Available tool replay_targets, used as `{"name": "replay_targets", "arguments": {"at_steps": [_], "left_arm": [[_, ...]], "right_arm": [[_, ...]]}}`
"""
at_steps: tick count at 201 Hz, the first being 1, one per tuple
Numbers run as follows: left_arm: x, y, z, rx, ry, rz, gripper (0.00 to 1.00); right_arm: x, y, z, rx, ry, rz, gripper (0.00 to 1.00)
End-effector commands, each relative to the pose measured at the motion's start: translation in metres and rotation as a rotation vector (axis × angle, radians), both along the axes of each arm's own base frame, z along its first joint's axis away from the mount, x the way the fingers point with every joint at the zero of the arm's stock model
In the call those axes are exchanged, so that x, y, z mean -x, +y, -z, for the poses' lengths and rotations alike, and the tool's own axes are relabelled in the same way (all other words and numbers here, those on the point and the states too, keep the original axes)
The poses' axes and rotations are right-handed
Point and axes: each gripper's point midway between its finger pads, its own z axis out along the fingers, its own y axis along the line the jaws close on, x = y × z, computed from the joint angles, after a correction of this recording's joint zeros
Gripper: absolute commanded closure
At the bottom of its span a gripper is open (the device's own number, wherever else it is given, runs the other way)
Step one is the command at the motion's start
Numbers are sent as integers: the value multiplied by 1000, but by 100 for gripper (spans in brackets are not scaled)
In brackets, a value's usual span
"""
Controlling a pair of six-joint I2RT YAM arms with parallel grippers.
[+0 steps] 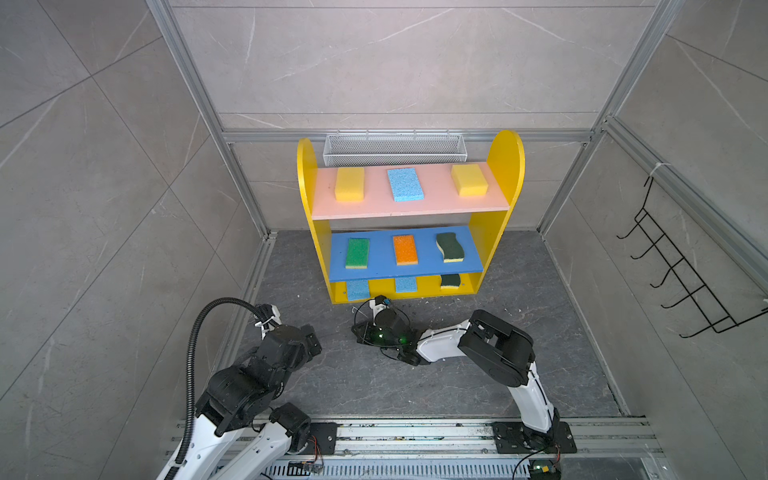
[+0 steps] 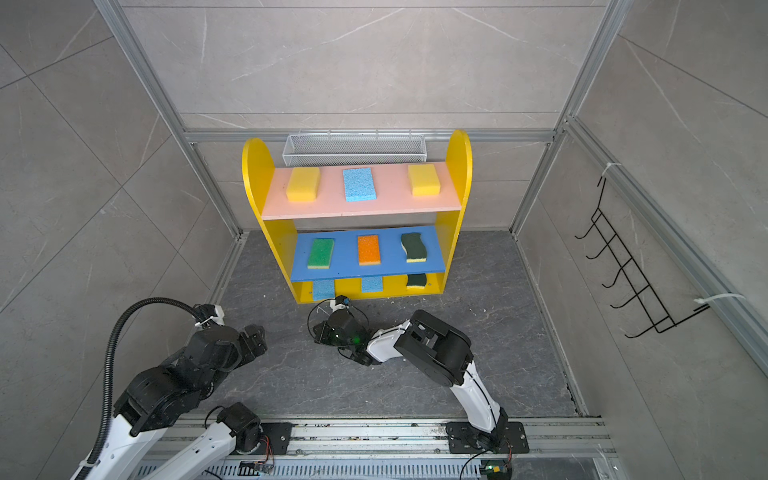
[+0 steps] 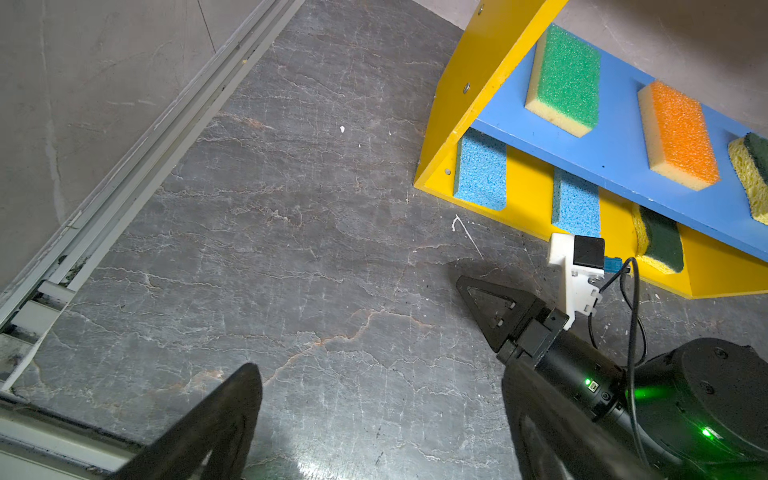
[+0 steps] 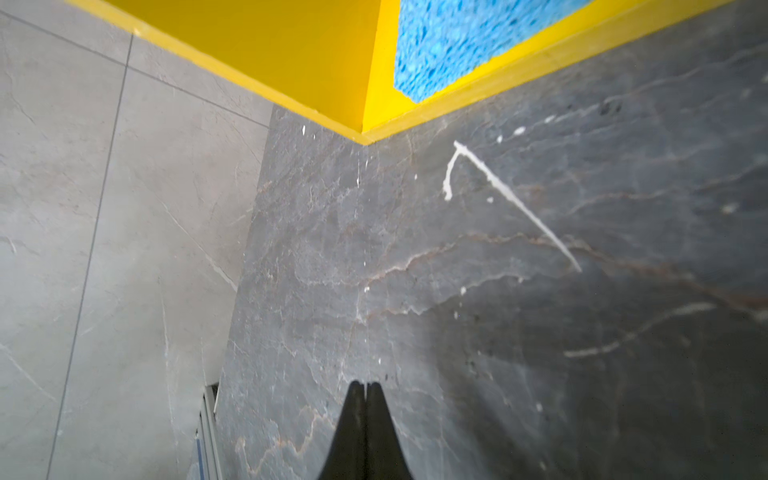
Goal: Place and organize the cleaning sponges onto the shelf
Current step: 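Lower the right gripper to the bottom board beside a blue sponge, then push the blue sponge deeper onto the bottom board with the right gripper tip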
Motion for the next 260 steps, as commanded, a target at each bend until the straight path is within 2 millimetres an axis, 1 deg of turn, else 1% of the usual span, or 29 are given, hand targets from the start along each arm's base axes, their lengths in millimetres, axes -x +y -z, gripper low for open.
{"name": "replay_targets", "arguments": {"at_steps": [1, 25, 56, 81, 98, 120, 169, 212, 241, 260], "left_arm": [[-3, 5, -7, -18, -22, -23, 7], [-3, 6, -7, -26, -21, -27, 7], [-4, 6, -6, -30, -19, -32, 7], [-5, 6, -5, -31, -18, -37, 7], [-5, 5, -6, -25, -13, -41, 7], [-3, 7, -4, -17, -6, -55, 7], [1, 13, 0, 11, -18, -96, 7], [5, 17, 2, 28, -29, -116, 7], [9, 23, 0, 28, -45, -135, 7], [11, 26, -3, 29, -57, -145, 6]], "right_arm": [[-19, -2, 0, -39, 1, 62, 100], [-28, -6, 6, -46, 11, 91, 100], [-36, -6, 11, -71, 24, 109, 100], [-41, -3, 8, -90, 2, 116, 100], [-45, -3, 11, -107, 9, 137, 100], [-48, -4, 16, -128, 15, 160, 100], [-58, -14, 25, -139, 27, 249, 100], [-66, -14, 32, -184, 68, 315, 100], [-70, -21, 40, -170, 90, 385, 100], [-72, -20, 39, -173, 87, 397, 100]]}}
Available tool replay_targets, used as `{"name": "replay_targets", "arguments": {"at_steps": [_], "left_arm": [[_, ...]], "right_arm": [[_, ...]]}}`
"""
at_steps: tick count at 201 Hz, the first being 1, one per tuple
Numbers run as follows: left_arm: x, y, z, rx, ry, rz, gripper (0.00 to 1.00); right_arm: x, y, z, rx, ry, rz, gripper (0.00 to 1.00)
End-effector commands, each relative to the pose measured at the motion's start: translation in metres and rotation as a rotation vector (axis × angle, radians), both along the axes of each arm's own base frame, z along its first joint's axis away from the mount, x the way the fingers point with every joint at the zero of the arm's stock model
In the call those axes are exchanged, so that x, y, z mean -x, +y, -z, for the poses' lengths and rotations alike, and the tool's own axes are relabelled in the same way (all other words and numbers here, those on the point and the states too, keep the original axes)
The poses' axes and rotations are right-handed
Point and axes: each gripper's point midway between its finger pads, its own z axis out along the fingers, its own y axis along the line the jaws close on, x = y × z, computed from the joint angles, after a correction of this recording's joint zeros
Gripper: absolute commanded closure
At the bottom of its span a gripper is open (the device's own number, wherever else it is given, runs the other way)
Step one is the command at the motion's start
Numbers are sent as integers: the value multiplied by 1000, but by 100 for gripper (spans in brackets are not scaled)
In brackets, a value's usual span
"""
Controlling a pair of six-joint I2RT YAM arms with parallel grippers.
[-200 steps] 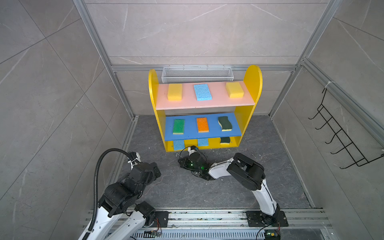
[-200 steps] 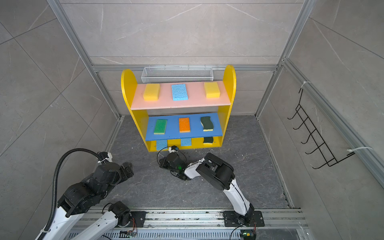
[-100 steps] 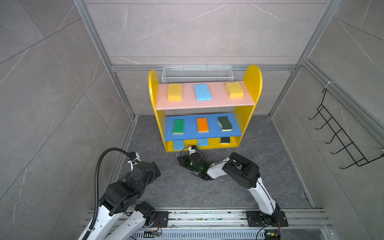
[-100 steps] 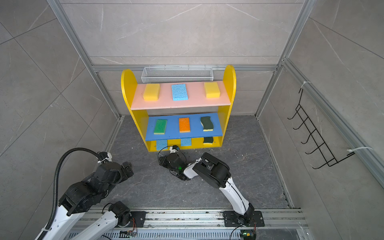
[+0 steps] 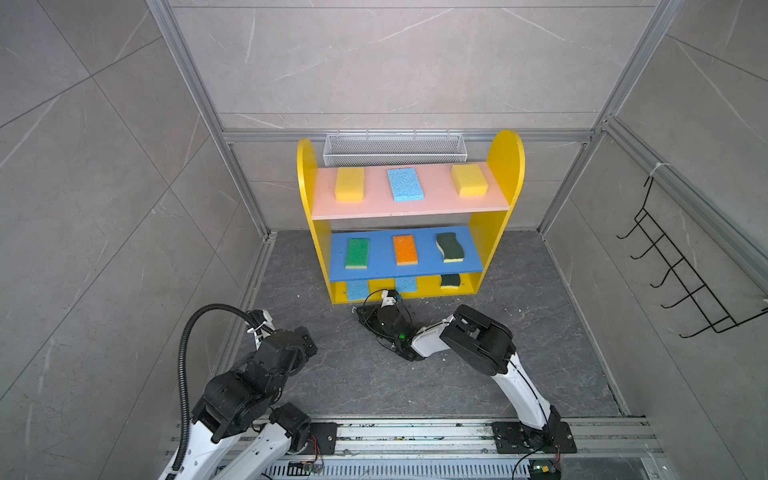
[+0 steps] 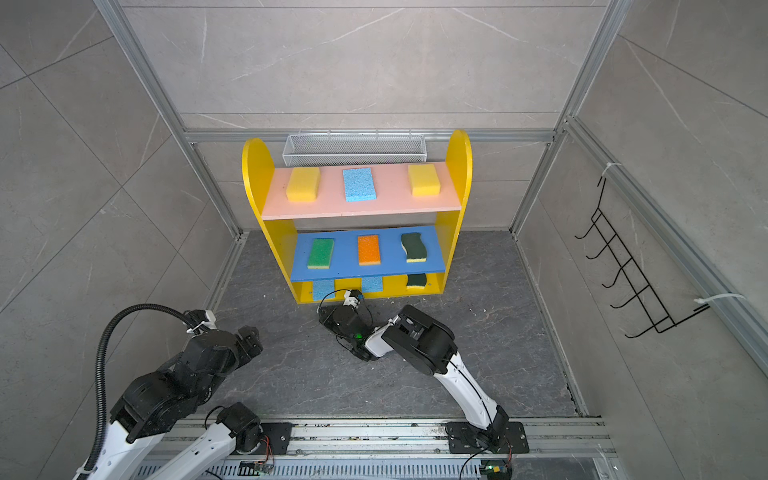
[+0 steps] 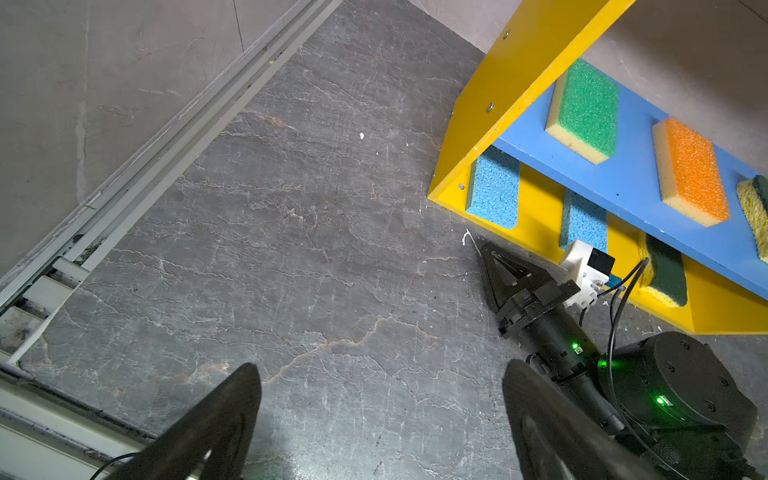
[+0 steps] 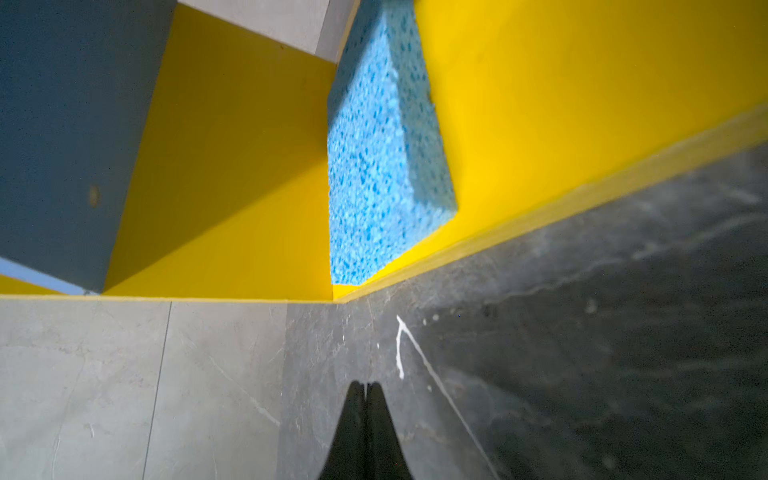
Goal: Place and organize the cleaning sponges onto the shelf
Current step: 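Push the blue sponge deeper onto the bottom board with the right gripper tip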
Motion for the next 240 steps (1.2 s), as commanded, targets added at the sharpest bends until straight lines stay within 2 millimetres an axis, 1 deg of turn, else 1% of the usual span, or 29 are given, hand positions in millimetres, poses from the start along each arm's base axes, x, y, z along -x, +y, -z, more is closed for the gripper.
{"name": "replay_targets", "arguments": {"at_steps": [1, 43, 70, 83, 125, 144, 162, 210, 240], "left_arm": [[4, 12, -3, -10, -22, -51, 6], [7, 15, -6, -2, -38, -61, 6], [7, 16, -5, 4, -46, -67, 6], [8, 16, -5, 5, -49, -68, 6], [8, 18, -6, 3, -57, -74, 6], [8, 19, -5, 4, -59, -77, 6], [9, 19, -5, 7, -63, -78, 6], [9, 19, 0, 14, -61, -80, 5], [8, 16, 6, 20, -51, -74, 6]], "right_arm": [[-4, -9, 29, 54, 48, 65, 100], [-5, -2, 26, 87, 44, 80, 100], [-7, -4, 26, 115, 32, 120, 100], [-7, -1, 25, 125, 30, 121, 100], [-6, 4, 33, 142, 35, 134, 100], [-4, 0, 39, 157, 39, 167, 100], [-6, -3, 43, 147, 49, 207, 100], [-12, 5, 45, 133, 55, 224, 100], [-14, 4, 47, 132, 56, 239, 100]]}}
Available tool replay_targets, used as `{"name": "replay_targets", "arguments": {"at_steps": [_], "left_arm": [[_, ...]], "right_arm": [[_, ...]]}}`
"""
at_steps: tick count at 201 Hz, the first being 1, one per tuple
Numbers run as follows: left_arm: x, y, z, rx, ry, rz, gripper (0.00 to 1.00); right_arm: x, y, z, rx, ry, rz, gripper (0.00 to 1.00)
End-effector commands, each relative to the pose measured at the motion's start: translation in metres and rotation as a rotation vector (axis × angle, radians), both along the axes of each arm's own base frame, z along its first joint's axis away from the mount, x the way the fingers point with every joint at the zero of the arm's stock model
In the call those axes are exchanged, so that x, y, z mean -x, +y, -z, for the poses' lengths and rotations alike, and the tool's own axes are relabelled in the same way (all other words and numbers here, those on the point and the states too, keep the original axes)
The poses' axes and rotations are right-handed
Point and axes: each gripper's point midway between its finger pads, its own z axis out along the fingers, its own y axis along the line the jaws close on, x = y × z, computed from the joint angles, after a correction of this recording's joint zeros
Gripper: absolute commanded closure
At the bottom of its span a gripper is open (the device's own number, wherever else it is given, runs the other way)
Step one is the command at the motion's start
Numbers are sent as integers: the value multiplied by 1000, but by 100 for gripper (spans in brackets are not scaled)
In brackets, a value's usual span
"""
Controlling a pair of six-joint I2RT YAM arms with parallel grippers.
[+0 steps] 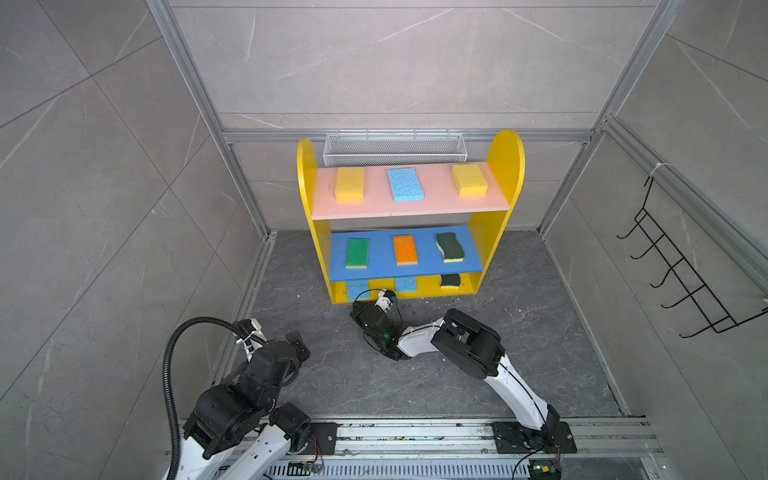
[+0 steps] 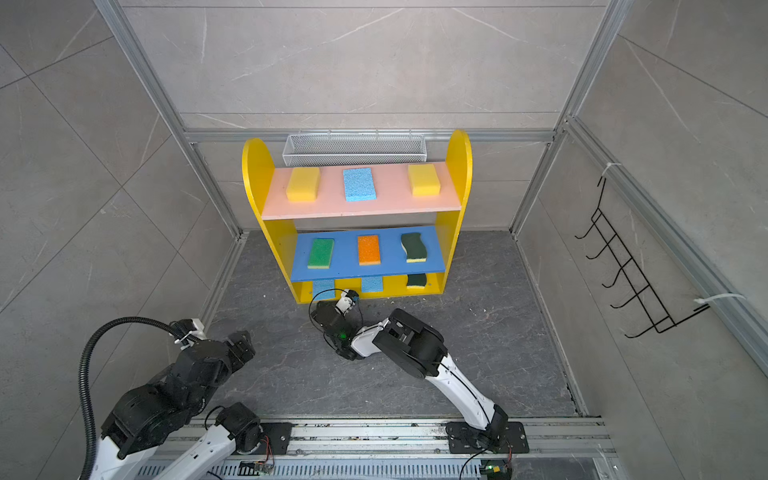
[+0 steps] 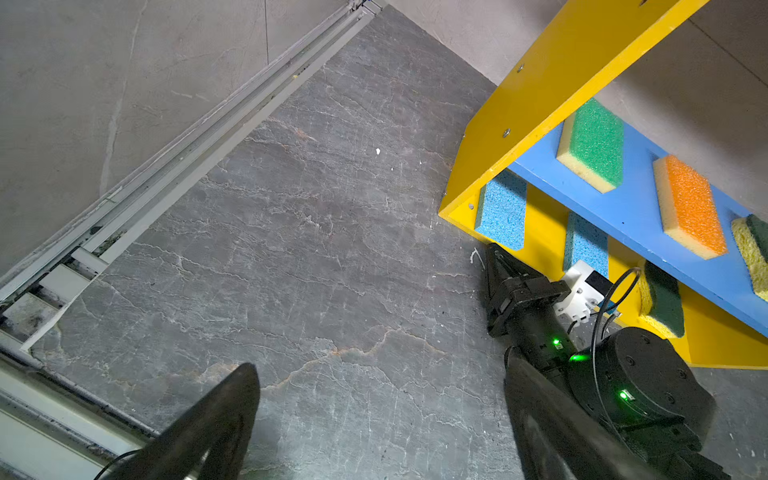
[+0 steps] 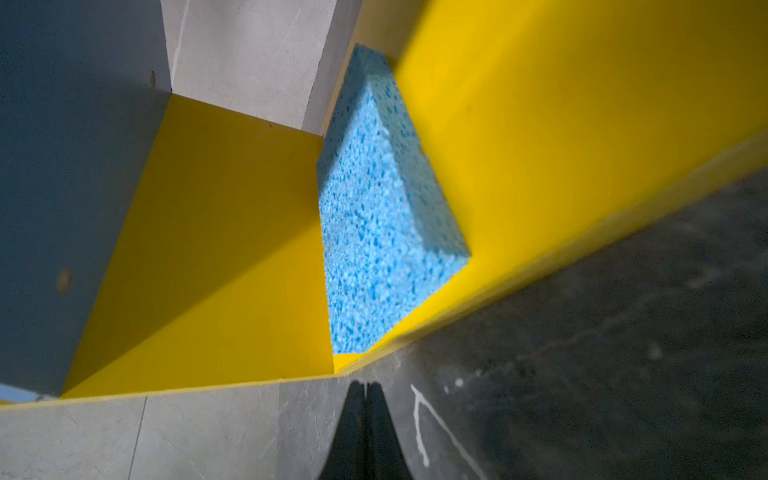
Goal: Place and organize the cleaning sponges onto the shelf
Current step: 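Push the blue sponge deeper onto the bottom board with the right gripper tip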
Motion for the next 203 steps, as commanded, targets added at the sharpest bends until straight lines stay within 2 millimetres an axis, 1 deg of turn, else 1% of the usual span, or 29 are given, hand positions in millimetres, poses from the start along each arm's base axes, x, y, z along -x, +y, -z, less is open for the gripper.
{"name": "replay_targets", "arguments": {"at_steps": [1, 65, 97, 119, 166, 203], "left_arm": [[-1, 1, 2, 10, -11, -19, 5], [1, 0, 7, 35, -16, -17, 5], [-1, -3, 12, 37, 1, -8, 5], [-1, -5, 15, 39, 8, -3, 5], [-3, -14, 21, 41, 33, 41, 6], [-7, -21, 25, 37, 47, 75, 6]], "right_arm": [[6, -11, 47, 110, 67, 25, 100], [2, -6, 54, 130, 79, 31, 100], [1, -9, 58, 140, 93, 51, 100], [-1, -9, 56, 143, 91, 58, 100], [-6, -2, 56, 142, 88, 48, 100], [-8, 1, 56, 139, 89, 47, 100]]}}
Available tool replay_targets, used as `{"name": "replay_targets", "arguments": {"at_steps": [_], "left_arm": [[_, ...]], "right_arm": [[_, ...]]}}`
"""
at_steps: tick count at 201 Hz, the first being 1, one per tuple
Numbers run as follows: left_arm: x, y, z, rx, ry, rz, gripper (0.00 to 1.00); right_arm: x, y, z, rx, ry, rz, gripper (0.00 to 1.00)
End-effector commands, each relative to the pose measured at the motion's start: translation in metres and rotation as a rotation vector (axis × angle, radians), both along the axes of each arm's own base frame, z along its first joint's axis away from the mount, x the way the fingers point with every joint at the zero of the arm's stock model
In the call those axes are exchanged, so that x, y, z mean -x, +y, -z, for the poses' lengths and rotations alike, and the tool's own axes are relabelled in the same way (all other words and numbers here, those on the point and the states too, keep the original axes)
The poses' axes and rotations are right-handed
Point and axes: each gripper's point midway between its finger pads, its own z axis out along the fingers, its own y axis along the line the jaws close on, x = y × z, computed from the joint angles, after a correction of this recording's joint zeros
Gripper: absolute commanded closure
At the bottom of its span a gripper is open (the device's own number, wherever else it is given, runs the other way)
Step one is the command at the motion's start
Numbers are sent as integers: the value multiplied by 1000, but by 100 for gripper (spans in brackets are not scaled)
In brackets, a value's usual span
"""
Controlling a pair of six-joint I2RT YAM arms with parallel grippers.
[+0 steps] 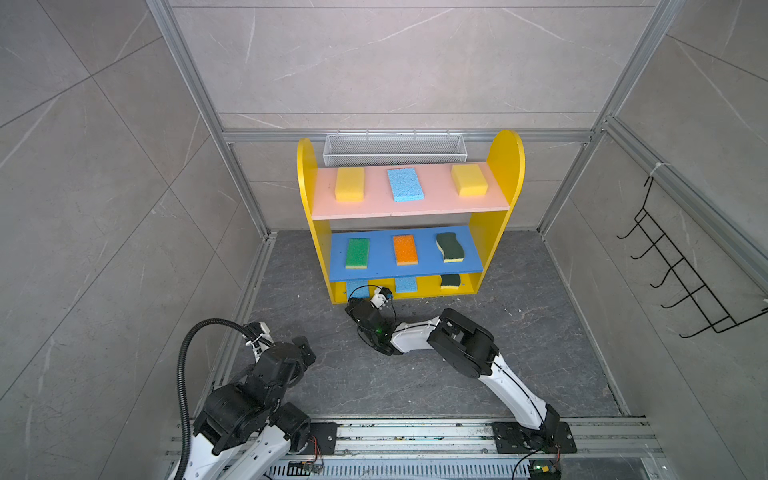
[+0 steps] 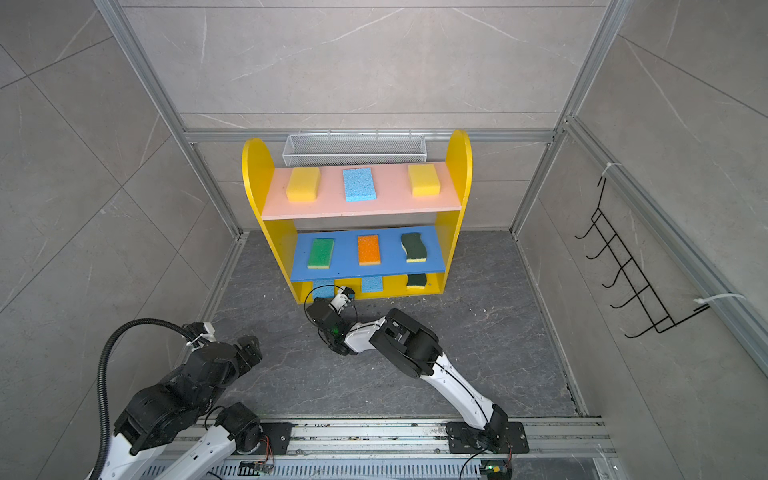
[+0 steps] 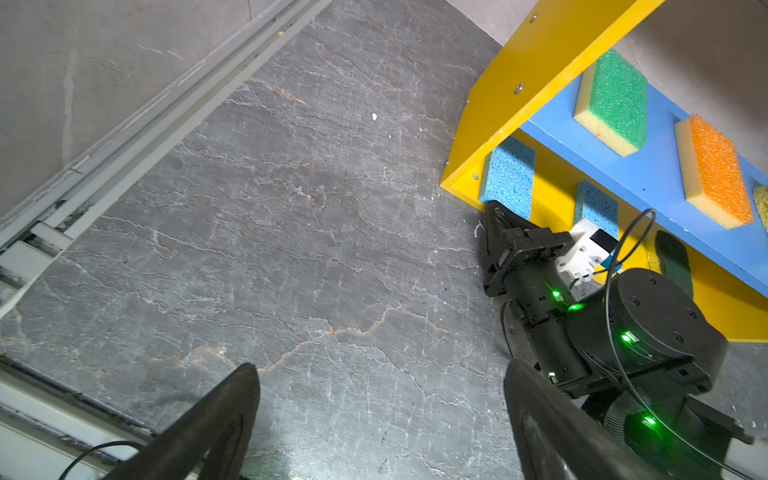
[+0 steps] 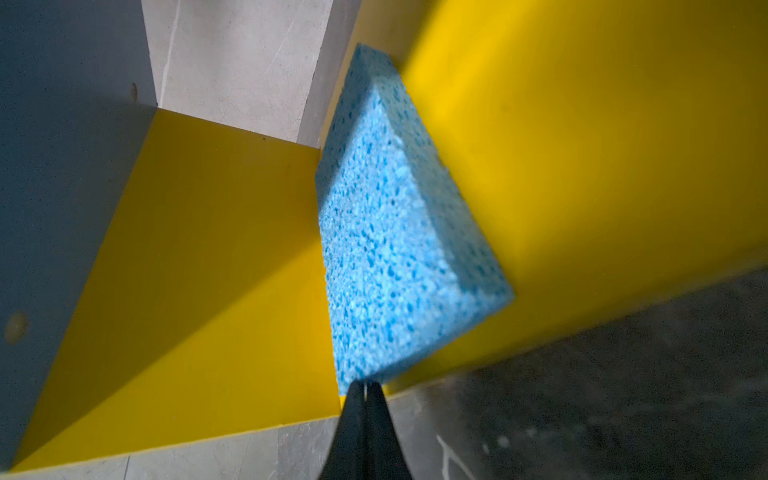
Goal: Place and organize the cleaning sponges onto the shelf
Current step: 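Push the blue sponge deeper onto the bottom board with the right gripper tip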
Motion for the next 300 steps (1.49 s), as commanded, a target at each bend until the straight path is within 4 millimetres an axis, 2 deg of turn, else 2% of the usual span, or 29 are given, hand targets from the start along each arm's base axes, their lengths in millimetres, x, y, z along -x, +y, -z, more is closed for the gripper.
{"name": "replay_targets", "arguments": {"at_steps": [1, 70, 110, 159, 225, 258, 282, 284, 287, 300], "left_arm": [[-7, -7, 0, -1, -3, 28, 6], [-9, -14, 6, 7, 17, 47, 6], [-13, -21, 3, 30, 1, 71, 6], [-17, -30, 7, 43, 23, 94, 6], [-18, -29, 12, 44, 26, 83, 6], [-17, -27, 13, 42, 23, 75, 6], [-16, -26, 13, 43, 23, 72, 6], [-16, -26, 14, 43, 23, 72, 6], [-16, -26, 13, 43, 23, 72, 6], [-15, -25, 14, 41, 23, 69, 6]], "right_arm": [[7, -12, 54, 131, 76, 4, 100], [-2, -16, 57, 162, 77, 16, 100], [-6, -20, 60, 175, 81, 20, 100], [-13, -24, 56, 180, 73, 34, 100], [-14, -20, 54, 197, 58, 11, 100], [-14, -11, 54, 193, 55, -24, 100], [-15, -3, 46, 173, 49, -45, 100], [-14, -5, 58, 188, 59, -46, 100], [-13, -5, 61, 194, 62, -47, 100], [-13, -5, 62, 196, 67, -49, 100]]}}
